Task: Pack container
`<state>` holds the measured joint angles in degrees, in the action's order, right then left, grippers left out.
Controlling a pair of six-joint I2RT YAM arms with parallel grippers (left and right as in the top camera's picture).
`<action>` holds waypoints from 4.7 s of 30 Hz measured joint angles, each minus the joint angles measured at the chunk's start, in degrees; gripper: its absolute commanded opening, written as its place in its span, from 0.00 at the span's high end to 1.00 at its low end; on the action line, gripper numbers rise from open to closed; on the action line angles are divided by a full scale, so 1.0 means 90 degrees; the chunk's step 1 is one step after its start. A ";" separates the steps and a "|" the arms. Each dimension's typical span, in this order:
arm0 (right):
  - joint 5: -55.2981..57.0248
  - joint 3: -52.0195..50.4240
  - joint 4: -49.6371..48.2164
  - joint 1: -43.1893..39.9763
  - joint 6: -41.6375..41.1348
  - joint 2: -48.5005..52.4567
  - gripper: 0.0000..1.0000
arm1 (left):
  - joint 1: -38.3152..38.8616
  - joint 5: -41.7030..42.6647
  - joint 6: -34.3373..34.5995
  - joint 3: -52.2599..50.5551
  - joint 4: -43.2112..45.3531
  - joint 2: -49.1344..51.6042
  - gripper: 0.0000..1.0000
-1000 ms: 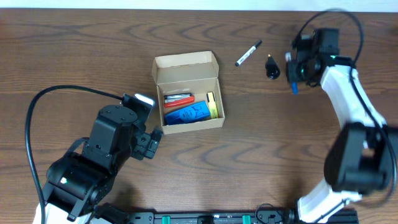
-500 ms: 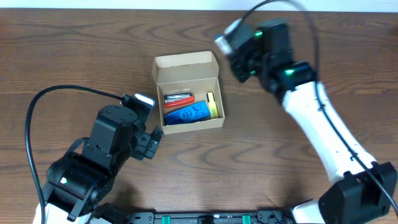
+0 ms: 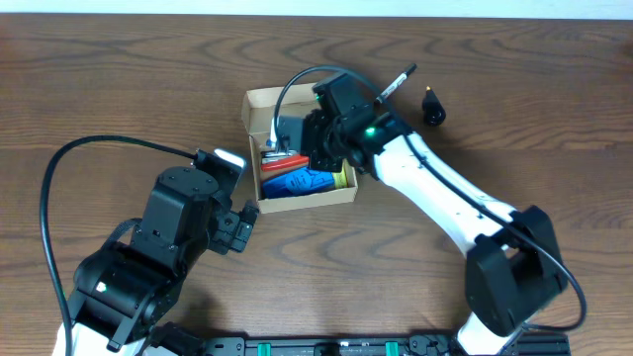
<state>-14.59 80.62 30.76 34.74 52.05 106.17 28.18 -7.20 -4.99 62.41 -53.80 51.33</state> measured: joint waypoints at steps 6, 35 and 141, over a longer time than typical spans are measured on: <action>0.0100 0.0000 -0.0146 0.0260 0.0648 0.0328 0.99 | 0.0000 0.0000 0.0000 0.0000 0.0000 0.0000 0.05; 0.0967 0.0000 -0.0852 0.0369 0.0503 0.0527 0.40 | 0.0000 0.0000 0.0000 0.0000 -0.0002 0.0000 0.05; 0.1447 0.4107 0.2106 -0.2803 -1.0615 0.3687 0.08 | 0.0000 -0.0002 0.0000 0.0000 0.0000 0.0000 0.05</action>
<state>-1.56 117.58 49.71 9.52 -43.48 139.35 28.18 -7.22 -4.99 62.41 -53.80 51.33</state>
